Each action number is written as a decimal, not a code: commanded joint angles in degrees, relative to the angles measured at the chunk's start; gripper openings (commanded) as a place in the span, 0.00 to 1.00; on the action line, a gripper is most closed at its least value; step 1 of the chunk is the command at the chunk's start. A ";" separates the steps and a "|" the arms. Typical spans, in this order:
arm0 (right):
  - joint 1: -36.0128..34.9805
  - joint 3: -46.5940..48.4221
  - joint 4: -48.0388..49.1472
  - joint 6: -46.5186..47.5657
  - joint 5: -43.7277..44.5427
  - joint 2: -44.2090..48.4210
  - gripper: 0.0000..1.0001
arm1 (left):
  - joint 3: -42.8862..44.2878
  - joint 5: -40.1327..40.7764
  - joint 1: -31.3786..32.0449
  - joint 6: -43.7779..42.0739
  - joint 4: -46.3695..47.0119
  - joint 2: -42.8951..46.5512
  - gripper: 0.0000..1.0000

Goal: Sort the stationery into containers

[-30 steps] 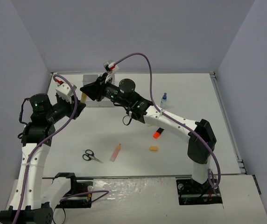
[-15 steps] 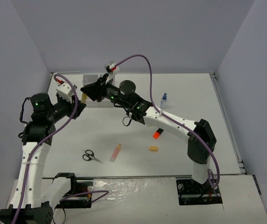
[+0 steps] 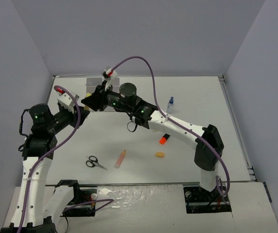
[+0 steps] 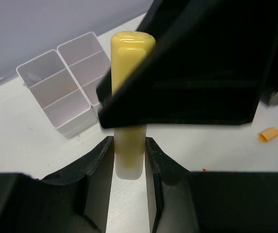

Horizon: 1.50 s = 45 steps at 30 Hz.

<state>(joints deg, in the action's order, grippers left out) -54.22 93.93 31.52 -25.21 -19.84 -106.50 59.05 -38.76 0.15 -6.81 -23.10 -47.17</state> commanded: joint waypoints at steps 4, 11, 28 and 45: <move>-2.03 1.86 -8.82 1.03 -5.18 -2.38 0.34 | 1.14 -4.92 0.20 0.73 13.13 1.82 0.00; -1.92 1.81 -8.25 0.67 -4.03 -1.79 0.09 | 0.51 -4.92 0.20 0.68 12.47 2.25 0.00; 2.22 5.33 -10.31 0.47 -1.96 -2.99 0.00 | -1.04 -1.85 0.20 -2.04 9.81 3.99 0.88; 16.40 29.74 -12.86 21.04 7.03 -23.46 0.00 | -9.98 12.15 0.20 -4.17 4.42 11.77 0.97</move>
<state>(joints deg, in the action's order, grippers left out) -38.66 114.50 15.13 -13.17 -16.41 -124.78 50.59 -31.66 0.05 -9.32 -19.96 -37.23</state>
